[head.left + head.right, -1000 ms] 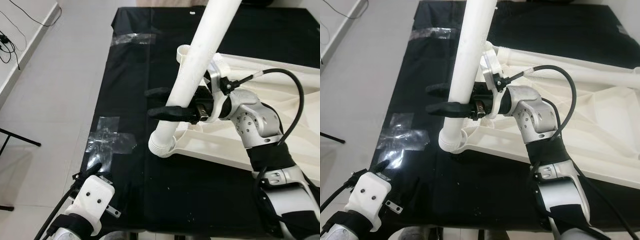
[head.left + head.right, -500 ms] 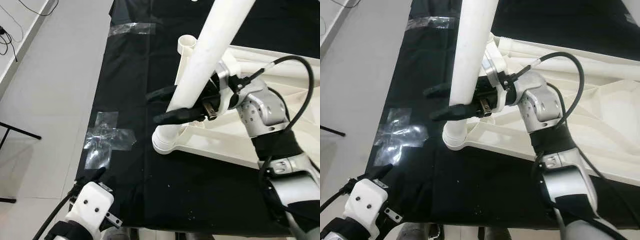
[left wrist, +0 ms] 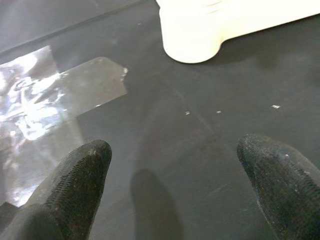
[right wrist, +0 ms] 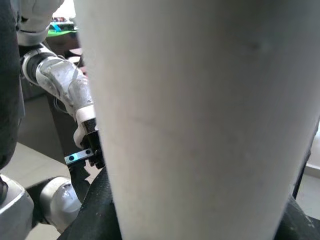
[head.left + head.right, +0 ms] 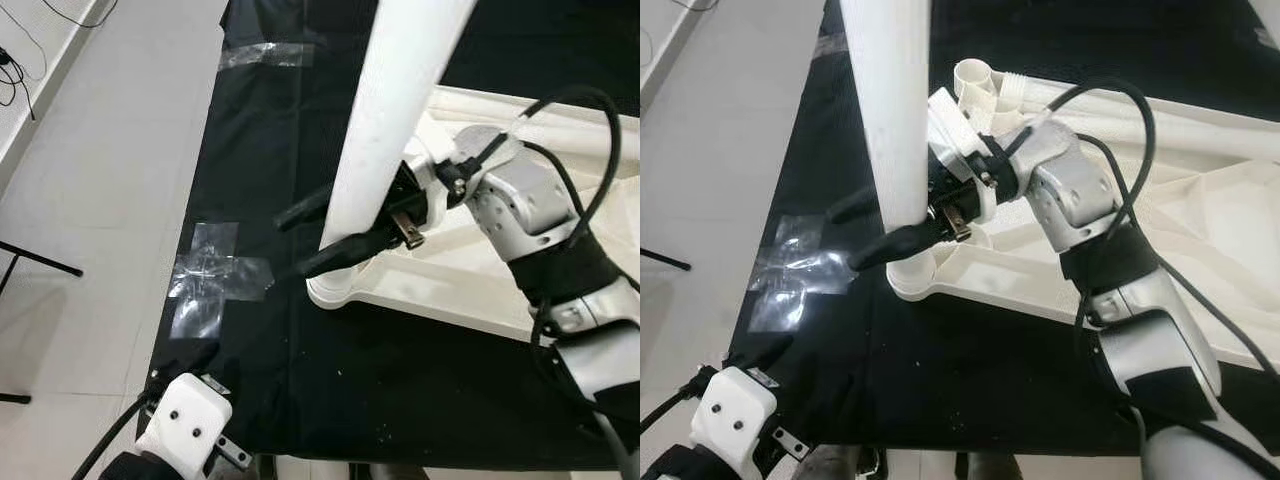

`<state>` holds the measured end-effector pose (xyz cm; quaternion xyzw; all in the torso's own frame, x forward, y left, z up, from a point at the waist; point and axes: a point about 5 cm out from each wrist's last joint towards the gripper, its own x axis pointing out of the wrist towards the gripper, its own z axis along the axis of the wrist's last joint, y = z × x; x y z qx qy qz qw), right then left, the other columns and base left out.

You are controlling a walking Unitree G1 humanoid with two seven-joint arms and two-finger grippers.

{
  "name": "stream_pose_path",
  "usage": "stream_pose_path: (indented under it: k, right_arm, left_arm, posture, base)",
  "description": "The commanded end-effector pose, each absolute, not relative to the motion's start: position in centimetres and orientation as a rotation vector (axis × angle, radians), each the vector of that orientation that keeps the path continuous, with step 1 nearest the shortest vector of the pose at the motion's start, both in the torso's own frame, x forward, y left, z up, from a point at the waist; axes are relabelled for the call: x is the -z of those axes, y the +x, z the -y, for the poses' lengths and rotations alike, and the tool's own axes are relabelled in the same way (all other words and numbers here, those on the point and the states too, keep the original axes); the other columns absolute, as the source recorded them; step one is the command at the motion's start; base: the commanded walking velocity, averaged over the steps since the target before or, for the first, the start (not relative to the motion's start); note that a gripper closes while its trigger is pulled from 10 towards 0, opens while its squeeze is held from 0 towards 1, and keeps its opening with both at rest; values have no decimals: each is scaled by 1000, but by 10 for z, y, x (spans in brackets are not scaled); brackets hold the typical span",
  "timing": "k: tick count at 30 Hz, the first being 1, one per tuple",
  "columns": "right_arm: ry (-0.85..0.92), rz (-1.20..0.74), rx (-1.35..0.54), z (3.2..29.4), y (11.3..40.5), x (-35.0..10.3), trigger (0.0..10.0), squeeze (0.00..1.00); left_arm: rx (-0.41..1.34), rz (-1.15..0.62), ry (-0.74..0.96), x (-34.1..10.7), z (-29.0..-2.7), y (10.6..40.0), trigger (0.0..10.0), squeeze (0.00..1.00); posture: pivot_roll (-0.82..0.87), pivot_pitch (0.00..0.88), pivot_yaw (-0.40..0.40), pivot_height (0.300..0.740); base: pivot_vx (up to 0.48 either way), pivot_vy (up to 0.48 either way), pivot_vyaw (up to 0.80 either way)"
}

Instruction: Building children table

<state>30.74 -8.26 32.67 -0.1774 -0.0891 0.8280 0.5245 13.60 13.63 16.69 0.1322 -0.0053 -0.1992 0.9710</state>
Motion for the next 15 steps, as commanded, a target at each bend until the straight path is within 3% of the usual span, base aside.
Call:
stream_pose_path:
  k: [1, 15]
  right_arm:
    - [-376, 99, -2029, 81, 309, -311, 10000, 0]
    - [-243, 142, -2012, 79, 321, -320, 10000, 0]
  left_arm:
    - [413, 9, 256, -167, -135, 133, 10000, 0]
    - [412, 24, 256, -167, -135, 134, 10000, 0]
  posture:
    - [110, 386, -40, 740]
    - [99, 394, -53, 740]
  base:
    - [0, 0, 0]
    - [0, 0, 0]
